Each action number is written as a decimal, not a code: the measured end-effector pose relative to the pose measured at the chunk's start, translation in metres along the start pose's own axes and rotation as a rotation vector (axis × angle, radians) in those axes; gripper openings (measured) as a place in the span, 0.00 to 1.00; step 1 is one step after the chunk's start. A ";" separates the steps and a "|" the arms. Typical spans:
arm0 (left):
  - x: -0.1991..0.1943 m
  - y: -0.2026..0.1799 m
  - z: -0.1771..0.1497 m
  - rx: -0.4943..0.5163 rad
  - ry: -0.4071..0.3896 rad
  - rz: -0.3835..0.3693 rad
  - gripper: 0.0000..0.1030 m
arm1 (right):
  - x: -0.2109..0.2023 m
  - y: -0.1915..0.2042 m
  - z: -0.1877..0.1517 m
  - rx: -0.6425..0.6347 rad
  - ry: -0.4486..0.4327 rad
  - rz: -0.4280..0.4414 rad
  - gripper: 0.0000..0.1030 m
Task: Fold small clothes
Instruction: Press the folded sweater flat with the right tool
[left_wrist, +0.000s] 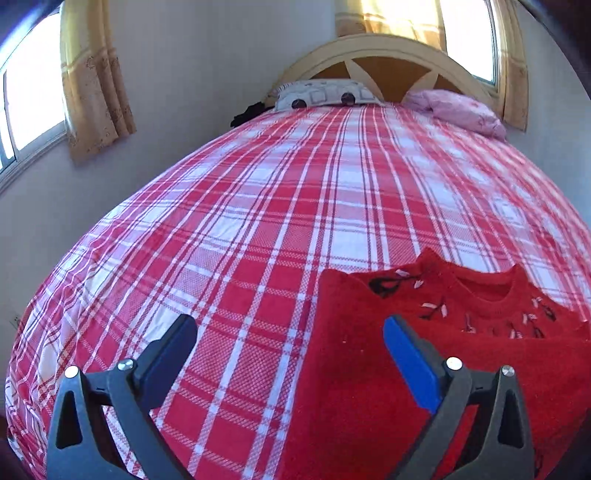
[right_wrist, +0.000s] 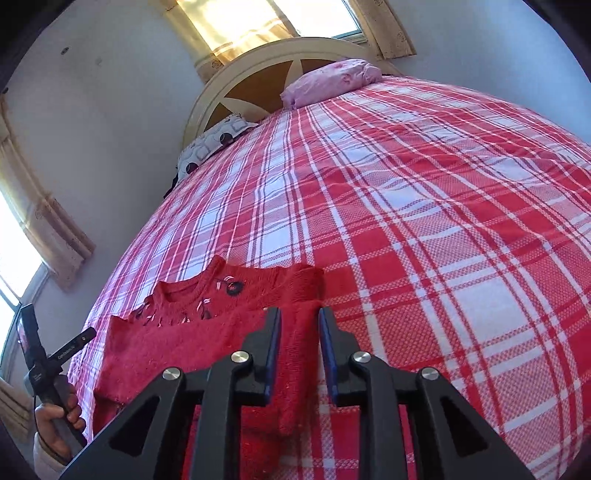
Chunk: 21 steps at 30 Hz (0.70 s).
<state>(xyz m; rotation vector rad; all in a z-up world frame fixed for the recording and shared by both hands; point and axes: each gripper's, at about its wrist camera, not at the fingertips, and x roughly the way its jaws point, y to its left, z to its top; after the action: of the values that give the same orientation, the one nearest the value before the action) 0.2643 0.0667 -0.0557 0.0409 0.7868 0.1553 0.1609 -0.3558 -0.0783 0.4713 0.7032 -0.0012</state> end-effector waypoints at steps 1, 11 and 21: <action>0.008 -0.001 -0.001 0.001 0.015 0.006 1.00 | -0.001 -0.001 0.000 -0.005 -0.005 -0.011 0.21; 0.065 0.055 -0.025 -0.199 0.181 0.087 0.93 | 0.012 0.001 -0.015 -0.064 0.033 0.000 0.21; 0.057 0.063 -0.019 -0.193 0.167 0.061 0.92 | 0.024 -0.005 -0.014 0.010 0.044 0.020 0.21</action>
<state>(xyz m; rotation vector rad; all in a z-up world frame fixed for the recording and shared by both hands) 0.2826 0.1373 -0.1035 -0.1317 0.9343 0.2948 0.1696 -0.3510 -0.1047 0.4890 0.7415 0.0241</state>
